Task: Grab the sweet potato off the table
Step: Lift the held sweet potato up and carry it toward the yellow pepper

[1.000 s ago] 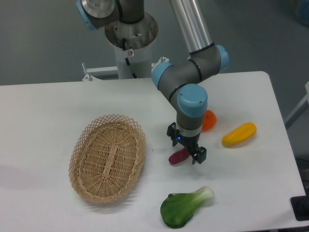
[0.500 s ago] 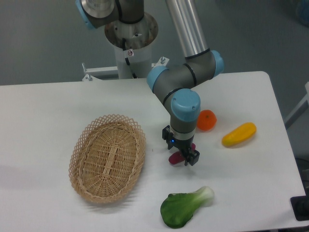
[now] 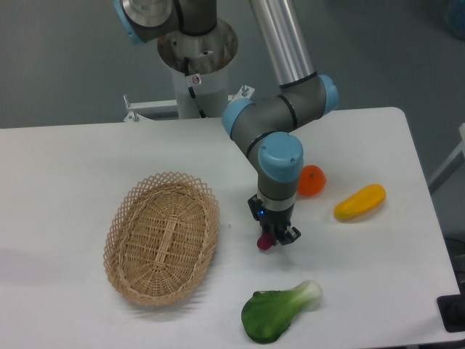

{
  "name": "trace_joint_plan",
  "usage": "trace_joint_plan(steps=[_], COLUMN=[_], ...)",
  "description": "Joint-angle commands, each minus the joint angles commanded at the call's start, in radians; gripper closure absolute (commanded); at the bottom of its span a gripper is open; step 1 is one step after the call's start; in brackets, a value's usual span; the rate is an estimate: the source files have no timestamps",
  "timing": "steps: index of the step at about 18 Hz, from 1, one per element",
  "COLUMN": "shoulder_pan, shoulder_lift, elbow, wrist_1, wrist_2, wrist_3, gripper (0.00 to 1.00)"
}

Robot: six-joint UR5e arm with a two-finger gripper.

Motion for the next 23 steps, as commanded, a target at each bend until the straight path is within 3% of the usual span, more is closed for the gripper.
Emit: trace_joint_plan(steps=[5, 12, 15, 23], shoulder_pan=[0.047, 0.144, 0.202, 0.290], shoulder_lift=[0.018, 0.023, 0.034, 0.071], elbow=[0.152, 0.408, 0.439, 0.439], wrist_1=[-0.050, -0.343, -0.390, -0.433], wrist_2=[-0.034, -0.087, -0.130, -0.158], wrist_3=[0.003, 0.087, 0.159, 0.302], gripper=[0.84, 0.84, 0.84, 0.84])
